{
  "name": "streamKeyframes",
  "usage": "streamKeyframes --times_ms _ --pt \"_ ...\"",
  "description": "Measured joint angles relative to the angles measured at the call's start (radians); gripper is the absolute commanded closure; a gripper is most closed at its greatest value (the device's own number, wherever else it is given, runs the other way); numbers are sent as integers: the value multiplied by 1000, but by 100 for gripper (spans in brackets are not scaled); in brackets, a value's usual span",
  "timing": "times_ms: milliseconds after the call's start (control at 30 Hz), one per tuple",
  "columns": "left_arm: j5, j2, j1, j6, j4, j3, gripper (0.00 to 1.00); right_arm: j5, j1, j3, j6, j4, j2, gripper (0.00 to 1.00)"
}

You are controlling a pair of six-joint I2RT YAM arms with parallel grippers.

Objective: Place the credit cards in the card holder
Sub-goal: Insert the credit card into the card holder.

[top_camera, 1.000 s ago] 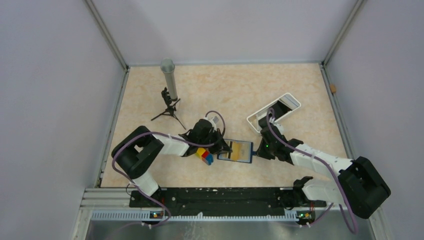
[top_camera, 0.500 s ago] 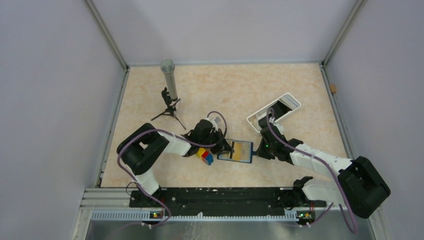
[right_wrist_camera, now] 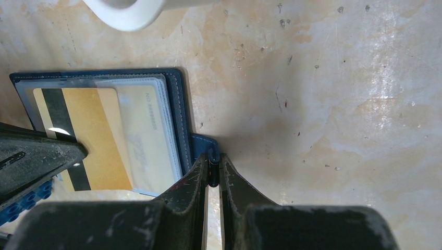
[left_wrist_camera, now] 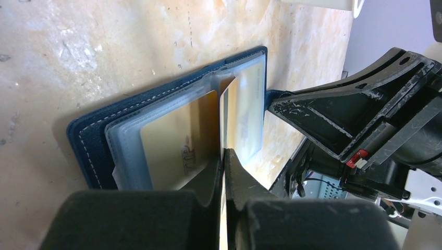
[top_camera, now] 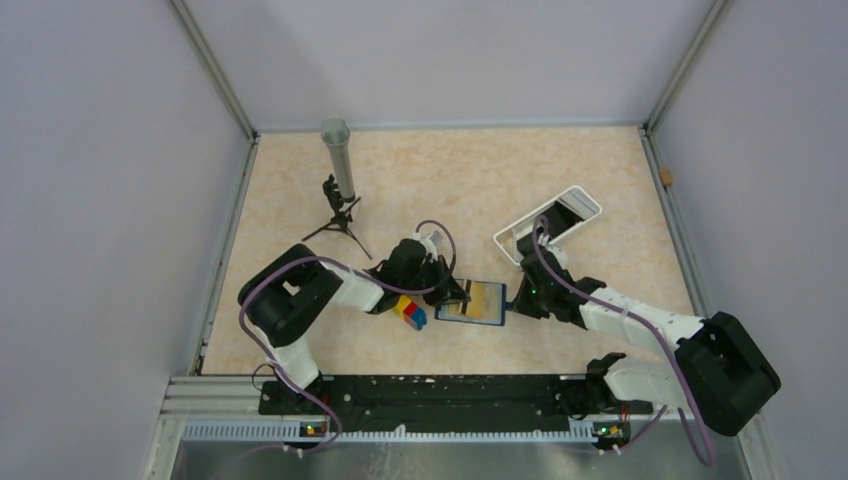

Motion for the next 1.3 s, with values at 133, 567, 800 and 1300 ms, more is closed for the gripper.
streamKeyframes --times_ms 133,567,800,1300 --pt "-4 9 0 2 19 0 100 0 0 0 0 7 5 100" --pt "-55 25 -32 29 -95 74 76 0 0 1 -2 10 6 100" --pt "-115 -5 -53 79 -237 132 60 3 0 1 -2 8 6 100" --pt "-219 -103 -68 178 -476 192 49 6 0 1 -2 5 3 100"
